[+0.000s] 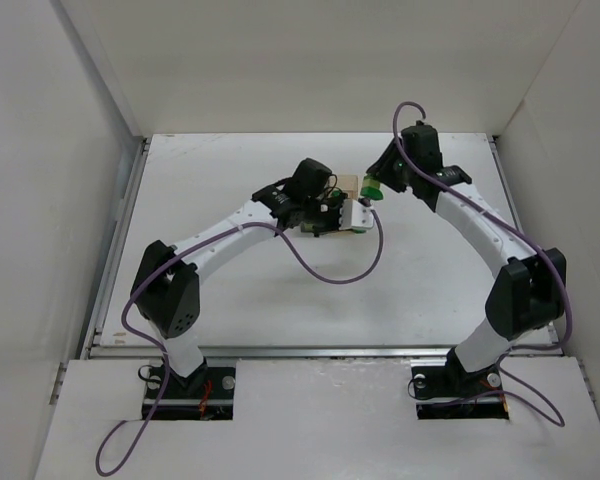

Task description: Sort the legos into containers by color

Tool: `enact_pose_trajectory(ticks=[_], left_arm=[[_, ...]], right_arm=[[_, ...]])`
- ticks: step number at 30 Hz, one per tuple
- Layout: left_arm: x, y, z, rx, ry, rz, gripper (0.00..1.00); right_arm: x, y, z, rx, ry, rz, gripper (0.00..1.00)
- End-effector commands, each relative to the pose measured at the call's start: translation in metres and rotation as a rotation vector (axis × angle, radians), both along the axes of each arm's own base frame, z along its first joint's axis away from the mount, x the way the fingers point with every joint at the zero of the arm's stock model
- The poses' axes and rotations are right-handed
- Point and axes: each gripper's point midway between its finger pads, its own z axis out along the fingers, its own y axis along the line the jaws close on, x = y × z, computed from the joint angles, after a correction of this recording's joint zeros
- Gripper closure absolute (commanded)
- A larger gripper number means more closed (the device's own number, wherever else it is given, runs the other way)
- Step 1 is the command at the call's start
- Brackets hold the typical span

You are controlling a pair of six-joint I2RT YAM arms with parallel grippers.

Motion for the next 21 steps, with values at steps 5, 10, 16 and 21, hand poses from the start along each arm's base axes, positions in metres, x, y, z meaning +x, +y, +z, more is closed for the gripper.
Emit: enact_pose_trajectory(ticks=[5,10,16,21], left_arm=[[-0.011,0.008,0.017,-0.01,-0.025,-0.011,1.0],[0.011,0.026,0.021,-0.049,-0.007,0.117,1.0],[0.022,0.046,0.022,-0.028,-0.022,0.171,1.0],[0.033,0.053,0.026,-0.02,-0.081,0.226,1.0]], right_arm=[[0.01,-0.028,-0.01,-0.088,-0.001,-0.071,1.0],[-0.004,-0.057,-0.045,-0.194,0.075,-0.122,1.0],[-0.03,-0.071,-0.122,-0.274,0.284,-0.052,1.0],[-0.044,-0.074,-0.171,-0.331,0.416,-0.003,0.95]])
